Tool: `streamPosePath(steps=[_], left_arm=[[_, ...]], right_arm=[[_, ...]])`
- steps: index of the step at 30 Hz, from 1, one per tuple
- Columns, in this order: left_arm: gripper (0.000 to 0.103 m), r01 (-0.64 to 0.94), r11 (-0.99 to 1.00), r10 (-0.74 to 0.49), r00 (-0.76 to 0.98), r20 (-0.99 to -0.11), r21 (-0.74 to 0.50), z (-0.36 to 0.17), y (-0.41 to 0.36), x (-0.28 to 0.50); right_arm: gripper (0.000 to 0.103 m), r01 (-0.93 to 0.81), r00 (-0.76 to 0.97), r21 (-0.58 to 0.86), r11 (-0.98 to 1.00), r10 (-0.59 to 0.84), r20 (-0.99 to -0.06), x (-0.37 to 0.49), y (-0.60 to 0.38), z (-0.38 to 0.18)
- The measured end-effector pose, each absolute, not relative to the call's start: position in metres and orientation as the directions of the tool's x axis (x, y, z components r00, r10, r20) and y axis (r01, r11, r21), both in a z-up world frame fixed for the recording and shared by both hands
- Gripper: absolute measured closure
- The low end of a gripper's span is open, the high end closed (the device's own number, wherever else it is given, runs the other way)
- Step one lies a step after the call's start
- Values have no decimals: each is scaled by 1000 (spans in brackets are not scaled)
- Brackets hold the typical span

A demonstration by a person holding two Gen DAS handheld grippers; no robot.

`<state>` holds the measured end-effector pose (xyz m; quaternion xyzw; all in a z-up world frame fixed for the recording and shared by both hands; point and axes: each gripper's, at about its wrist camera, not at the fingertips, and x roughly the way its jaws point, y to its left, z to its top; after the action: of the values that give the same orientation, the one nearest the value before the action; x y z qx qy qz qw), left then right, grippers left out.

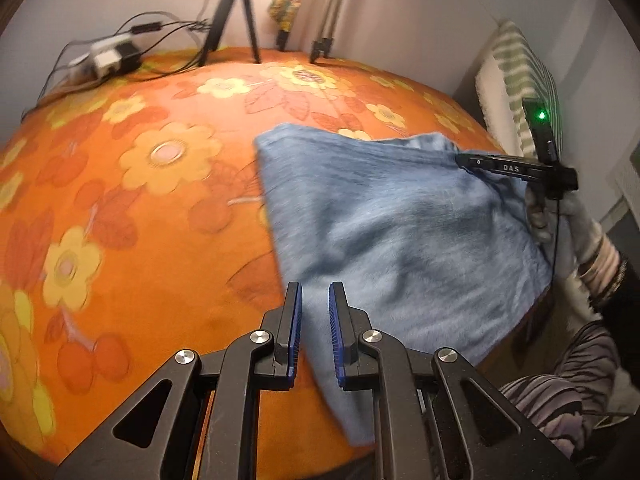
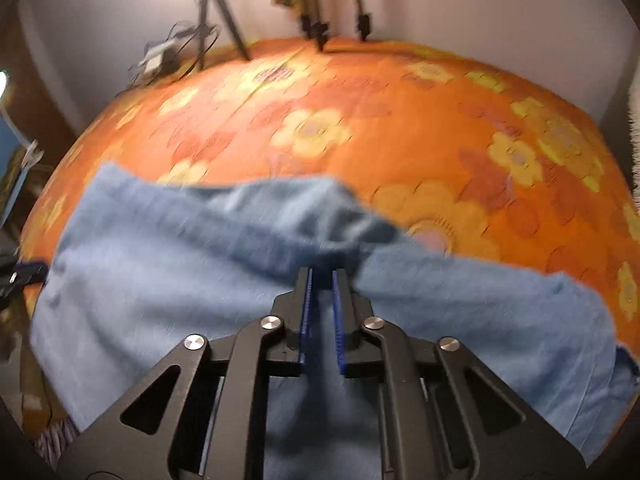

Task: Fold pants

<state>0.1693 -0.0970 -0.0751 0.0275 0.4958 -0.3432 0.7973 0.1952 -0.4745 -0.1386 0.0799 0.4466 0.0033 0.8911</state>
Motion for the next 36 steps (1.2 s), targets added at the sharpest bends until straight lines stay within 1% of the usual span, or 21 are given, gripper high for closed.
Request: streamPosePath(steps=[1, 2, 3, 5, 9, 11, 14, 15, 16, 18, 19, 20, 23, 27, 29, 31, 33, 35, 36], left_arm=[[74, 565, 764, -526, 267, -807, -312, -75, -93, 169], [69, 552, 766, -535, 260, -804, -331, -75, -90, 167], [67, 539, 765, -547, 252, -798, -353, -75, -85, 165], [67, 533, 761, -556, 242, -795, -370, -77, -84, 161], [67, 554, 762, -535, 245, -808, -337, -79, -88, 157], [67, 546, 763, -540, 244, -805, -346, -73, -85, 160], [67, 557, 778, -519, 305, -798, -293, -42, -74, 167], [67, 561, 781, -513, 326, -794, -274, -26, -70, 172], [67, 561, 784, -513, 345, -786, -265, -7, -64, 178], [67, 547, 797, -510, 382, -771, -257, 27, -54, 192], [67, 537, 807, -503, 404, -764, -247, 52, -49, 203], [67, 531, 812, -497, 415, -762, -241, 64, -46, 209], [67, 500, 821, -507, 422, -752, -274, 124, -40, 235], [67, 493, 828, -503, 445, -741, -266, 188, -48, 249], [67, 497, 837, -485, 477, -733, -230, 219, -60, 250], [67, 519, 831, -486, 496, -720, -203, 245, -78, 245], [67, 537, 818, -505, 497, -705, -207, 253, -91, 239], [66, 557, 802, -523, 483, -702, -215, 249, -103, 232], [63, 565, 796, -529, 476, -702, -217, 242, -109, 229]], right_arm=[[96, 86, 608, 139, 987, 58, -792, 198, -475, -137], [94, 91, 610, 144, 985, 59, -791, 199, -476, -136], [93, 94, 611, 148, 985, 61, -789, 203, -479, -136], [90, 84, 620, 170, 982, 82, -780, 205, -473, -129], [89, 21, 644, 204, 979, 143, -752, 197, -451, -109], [89, 4, 652, 217, 976, 162, -741, 193, -442, -100], [88, -11, 675, 234, 972, 180, -716, 183, -434, -82], [85, -12, 687, 246, 969, 187, -702, 178, -434, -75], [77, -10, 705, 271, 962, 199, -681, 171, -434, -65], [67, 2, 735, 308, 952, 208, -646, 160, -436, -50], [67, 6, 746, 320, 948, 208, -632, 154, -437, -44], [67, 13, 757, 333, 943, 208, -619, 146, -437, -36], [66, 33, 773, 349, 936, 197, -603, 129, -434, -25], [64, 21, 780, 350, 937, 203, -592, 105, -423, -17], [63, 11, 787, 324, 946, 191, -586, 92, -418, -11], [59, 8, 797, 320, 947, 187, -574, 80, -418, -7], [57, 12, 803, 325, 946, 185, -566, 70, -420, -6], [56, 18, 803, 322, 947, 178, -569, 63, -423, -7], [56, 24, 801, 322, 947, 174, -573, 59, -425, -8]])
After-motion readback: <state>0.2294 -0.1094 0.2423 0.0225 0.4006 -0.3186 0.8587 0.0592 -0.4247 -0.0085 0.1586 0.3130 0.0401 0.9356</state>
